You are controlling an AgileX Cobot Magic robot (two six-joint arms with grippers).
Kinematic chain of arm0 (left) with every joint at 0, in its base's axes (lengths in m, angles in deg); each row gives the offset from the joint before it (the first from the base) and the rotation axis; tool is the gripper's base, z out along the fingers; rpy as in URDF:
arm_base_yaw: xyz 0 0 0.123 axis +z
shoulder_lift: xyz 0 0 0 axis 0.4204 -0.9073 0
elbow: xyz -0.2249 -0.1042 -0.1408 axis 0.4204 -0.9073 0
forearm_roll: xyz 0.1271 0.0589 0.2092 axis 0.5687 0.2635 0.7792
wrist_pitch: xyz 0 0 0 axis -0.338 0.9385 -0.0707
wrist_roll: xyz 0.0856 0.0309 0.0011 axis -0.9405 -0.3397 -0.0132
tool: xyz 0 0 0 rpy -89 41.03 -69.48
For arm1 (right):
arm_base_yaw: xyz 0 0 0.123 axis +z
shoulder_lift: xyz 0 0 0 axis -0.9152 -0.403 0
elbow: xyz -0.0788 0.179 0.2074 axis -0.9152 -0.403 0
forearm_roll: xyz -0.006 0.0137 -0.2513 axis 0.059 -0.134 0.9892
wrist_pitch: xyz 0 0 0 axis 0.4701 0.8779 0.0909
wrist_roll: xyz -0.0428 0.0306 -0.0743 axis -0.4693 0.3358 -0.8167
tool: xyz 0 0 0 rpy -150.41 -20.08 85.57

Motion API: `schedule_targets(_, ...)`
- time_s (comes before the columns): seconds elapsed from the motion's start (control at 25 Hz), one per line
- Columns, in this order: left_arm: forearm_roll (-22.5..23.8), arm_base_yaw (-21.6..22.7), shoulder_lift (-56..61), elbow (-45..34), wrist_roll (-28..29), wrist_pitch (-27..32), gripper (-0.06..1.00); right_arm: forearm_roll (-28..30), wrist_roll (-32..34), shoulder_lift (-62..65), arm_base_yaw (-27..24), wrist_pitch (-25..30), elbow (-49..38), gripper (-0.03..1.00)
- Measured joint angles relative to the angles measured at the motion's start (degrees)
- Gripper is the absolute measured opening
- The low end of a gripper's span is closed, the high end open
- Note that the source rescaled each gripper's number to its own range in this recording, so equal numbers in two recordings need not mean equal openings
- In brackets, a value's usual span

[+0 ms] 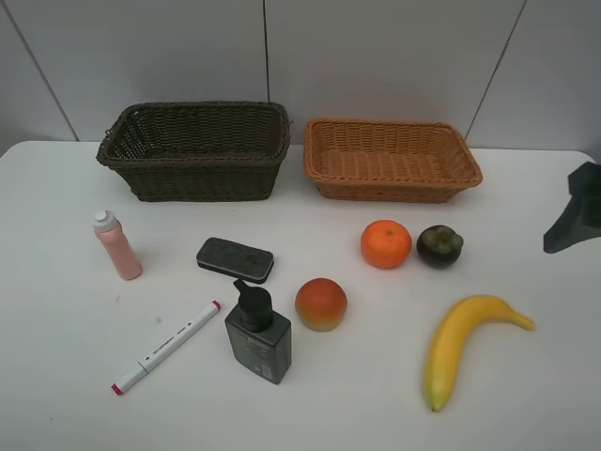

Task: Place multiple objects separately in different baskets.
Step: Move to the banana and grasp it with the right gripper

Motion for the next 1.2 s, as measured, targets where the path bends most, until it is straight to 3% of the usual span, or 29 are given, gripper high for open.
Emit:
schedule_targets(0.12, 0.00, 0.00, 0.00, 0.00, 0.00, 0.00, 1.00, 0.07, 4.15, -6.30, 2.60, -1.76, 0.00, 1.00)
schedule_targets(0.32, 0.00, 0.00, 0.00, 0.00, 0.00, 0.00, 1.00, 0.25, 11.05, -18.26, 11.38, -8.38, 0.04, 1.00)
schedule_targets(0.52, 0.00, 0.00, 0.00, 0.00, 0.00, 0.00, 1.00, 0.24, 13.20, -26.89, 15.07, -12.57, 0.04, 1.00)
schedule_targets(1.2, 0.00, 0.00, 0.00, 0.00, 0.00, 0.00, 1.00, -2.82, 13.27, -38.48, 16.27, -16.86, 0.10, 1.00)
